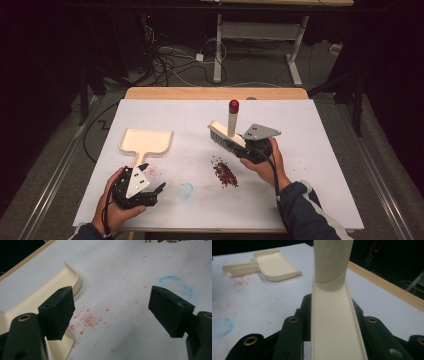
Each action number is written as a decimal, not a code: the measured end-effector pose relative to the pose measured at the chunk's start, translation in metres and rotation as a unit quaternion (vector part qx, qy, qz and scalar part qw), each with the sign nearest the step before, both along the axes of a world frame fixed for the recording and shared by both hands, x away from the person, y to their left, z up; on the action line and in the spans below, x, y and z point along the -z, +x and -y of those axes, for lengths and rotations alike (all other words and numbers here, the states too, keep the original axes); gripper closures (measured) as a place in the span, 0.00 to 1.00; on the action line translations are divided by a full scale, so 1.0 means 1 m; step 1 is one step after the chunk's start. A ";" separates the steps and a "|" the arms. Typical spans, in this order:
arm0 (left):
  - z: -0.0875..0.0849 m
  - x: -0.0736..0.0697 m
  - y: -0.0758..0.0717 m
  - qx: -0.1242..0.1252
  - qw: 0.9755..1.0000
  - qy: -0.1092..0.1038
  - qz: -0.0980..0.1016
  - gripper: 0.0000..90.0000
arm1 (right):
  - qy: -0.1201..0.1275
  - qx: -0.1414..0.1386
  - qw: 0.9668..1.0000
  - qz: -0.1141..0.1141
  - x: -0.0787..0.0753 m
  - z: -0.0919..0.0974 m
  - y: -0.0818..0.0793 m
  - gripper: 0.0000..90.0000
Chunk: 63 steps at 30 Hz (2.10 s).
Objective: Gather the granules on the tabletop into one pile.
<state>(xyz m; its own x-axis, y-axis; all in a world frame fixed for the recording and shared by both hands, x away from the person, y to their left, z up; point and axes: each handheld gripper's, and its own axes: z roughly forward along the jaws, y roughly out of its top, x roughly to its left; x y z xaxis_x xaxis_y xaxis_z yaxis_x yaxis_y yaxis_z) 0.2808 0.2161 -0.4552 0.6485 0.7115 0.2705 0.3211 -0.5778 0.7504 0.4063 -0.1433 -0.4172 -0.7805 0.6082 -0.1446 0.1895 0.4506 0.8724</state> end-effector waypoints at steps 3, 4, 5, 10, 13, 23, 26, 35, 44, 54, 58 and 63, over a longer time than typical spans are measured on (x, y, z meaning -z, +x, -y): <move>0.001 0.001 0.002 -0.004 1.000 0.003 -0.004 0.22 | -0.012 -0.035 0.999 0.000 0.011 -0.003 0.019 0.75; 0.002 0.002 0.003 -0.004 1.000 0.004 -0.006 0.22 | -0.022 -0.045 0.999 0.004 0.014 -0.006 0.022 0.75; 0.002 0.003 0.003 -0.005 1.000 0.007 -0.007 0.22 | -0.026 -0.054 0.998 0.008 0.018 -0.009 0.026 0.75; 0.004 0.005 0.003 -0.007 1.000 0.015 -0.013 0.22 | -0.011 -0.095 0.995 -0.003 0.033 -0.022 0.035 0.75; 0.003 0.005 0.001 -0.006 1.000 0.017 -0.013 0.22 | -0.016 -0.126 0.992 -0.010 0.037 -0.024 0.033 0.75; 0.004 0.006 -0.001 -0.001 1.000 0.020 -0.015 0.22 | -0.023 -0.201 0.979 -0.028 0.039 0.002 0.018 0.75; 0.005 0.006 -0.001 0.000 1.000 0.024 -0.016 0.22 | -0.029 -0.220 0.975 -0.028 0.040 0.010 0.011 0.74; 0.006 0.006 -0.001 0.004 0.999 0.029 -0.015 0.23 | -0.028 -0.214 0.976 -0.021 0.036 0.026 0.001 0.75; 0.006 0.006 -0.002 0.004 0.999 0.028 -0.014 0.23 | -0.001 -0.184 0.983 0.010 0.018 0.034 -0.005 0.75; 0.005 0.005 -0.003 0.005 0.999 0.030 -0.013 0.23 | 0.026 -0.225 0.974 -0.006 -0.002 0.035 -0.053 0.75; 0.005 0.004 -0.003 0.006 0.999 0.030 -0.011 0.23 | 0.025 -0.252 0.967 -0.037 0.007 0.028 -0.070 0.75; 0.006 0.004 -0.002 0.008 0.999 0.030 -0.011 0.23 | 0.015 -0.264 0.962 -0.069 0.021 0.018 -0.076 0.75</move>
<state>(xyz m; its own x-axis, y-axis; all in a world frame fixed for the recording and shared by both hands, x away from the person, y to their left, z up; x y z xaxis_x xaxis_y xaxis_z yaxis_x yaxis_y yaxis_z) 0.2786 0.2105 -0.4592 0.6660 0.6840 0.2976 0.3277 -0.6267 0.7070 0.3307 -0.1612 -0.4379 -0.9924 0.1233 -0.0063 0.0555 0.4909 0.8694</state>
